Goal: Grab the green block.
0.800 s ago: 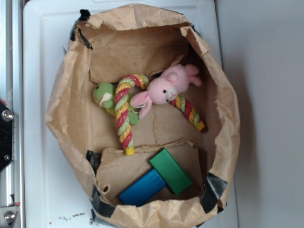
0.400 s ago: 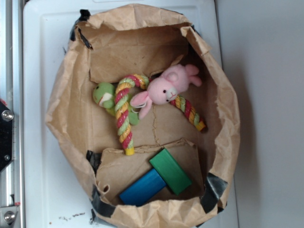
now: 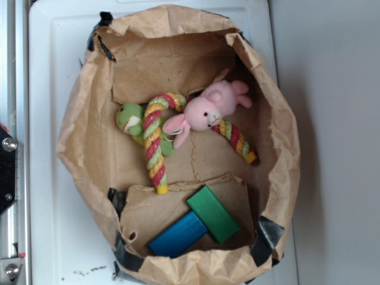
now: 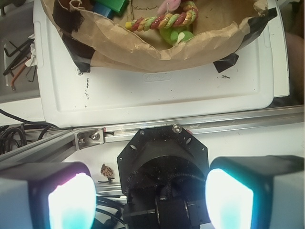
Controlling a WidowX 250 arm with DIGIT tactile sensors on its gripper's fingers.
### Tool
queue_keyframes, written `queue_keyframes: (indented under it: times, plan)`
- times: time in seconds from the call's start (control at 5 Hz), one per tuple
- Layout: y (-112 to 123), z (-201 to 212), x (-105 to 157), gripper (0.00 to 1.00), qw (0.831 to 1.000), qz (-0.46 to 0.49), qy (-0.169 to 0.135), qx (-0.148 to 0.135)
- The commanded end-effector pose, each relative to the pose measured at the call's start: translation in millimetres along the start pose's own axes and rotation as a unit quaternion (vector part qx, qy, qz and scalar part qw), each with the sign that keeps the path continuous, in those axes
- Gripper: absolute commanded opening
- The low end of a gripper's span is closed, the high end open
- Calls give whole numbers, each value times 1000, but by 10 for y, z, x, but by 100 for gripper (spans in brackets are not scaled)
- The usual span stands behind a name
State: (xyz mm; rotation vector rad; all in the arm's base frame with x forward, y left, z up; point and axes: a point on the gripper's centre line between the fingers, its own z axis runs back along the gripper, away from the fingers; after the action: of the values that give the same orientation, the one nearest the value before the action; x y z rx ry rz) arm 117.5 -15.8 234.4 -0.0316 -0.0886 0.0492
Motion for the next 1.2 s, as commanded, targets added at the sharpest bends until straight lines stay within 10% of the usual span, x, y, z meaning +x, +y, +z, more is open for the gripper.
queue_keyframes:
  times: [0.0, 1.0]
  plan:
    - [-104, -8, 591, 100, 999, 18, -29, -2]
    - [206, -546, 1420, 100, 992, -73, -93, 45]
